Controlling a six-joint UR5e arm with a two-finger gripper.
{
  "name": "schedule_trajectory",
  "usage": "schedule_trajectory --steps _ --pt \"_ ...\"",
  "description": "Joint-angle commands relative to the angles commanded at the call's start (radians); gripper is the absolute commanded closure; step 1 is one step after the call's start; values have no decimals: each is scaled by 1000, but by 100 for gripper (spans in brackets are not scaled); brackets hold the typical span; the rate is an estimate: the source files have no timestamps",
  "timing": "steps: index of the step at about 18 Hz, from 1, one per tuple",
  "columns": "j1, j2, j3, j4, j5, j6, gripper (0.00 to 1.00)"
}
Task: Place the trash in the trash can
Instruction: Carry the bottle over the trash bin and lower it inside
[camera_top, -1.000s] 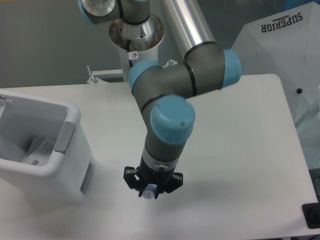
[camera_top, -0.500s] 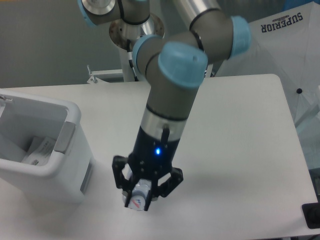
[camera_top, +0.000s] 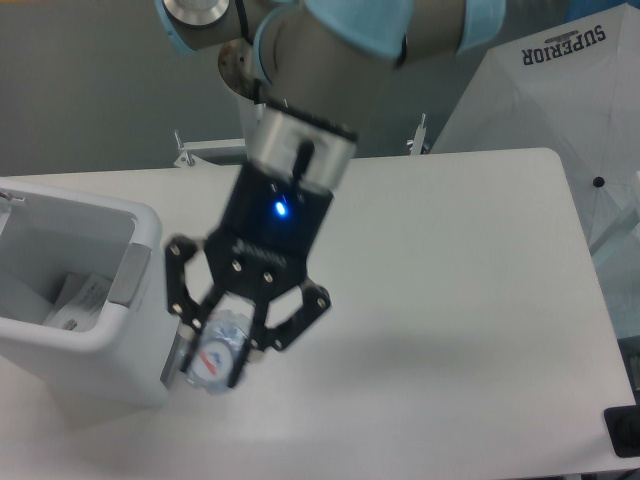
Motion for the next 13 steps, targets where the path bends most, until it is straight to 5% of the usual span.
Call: schedule_trajectory --steps 13 --pt "-113 77 -43 5 -75 -20 74"
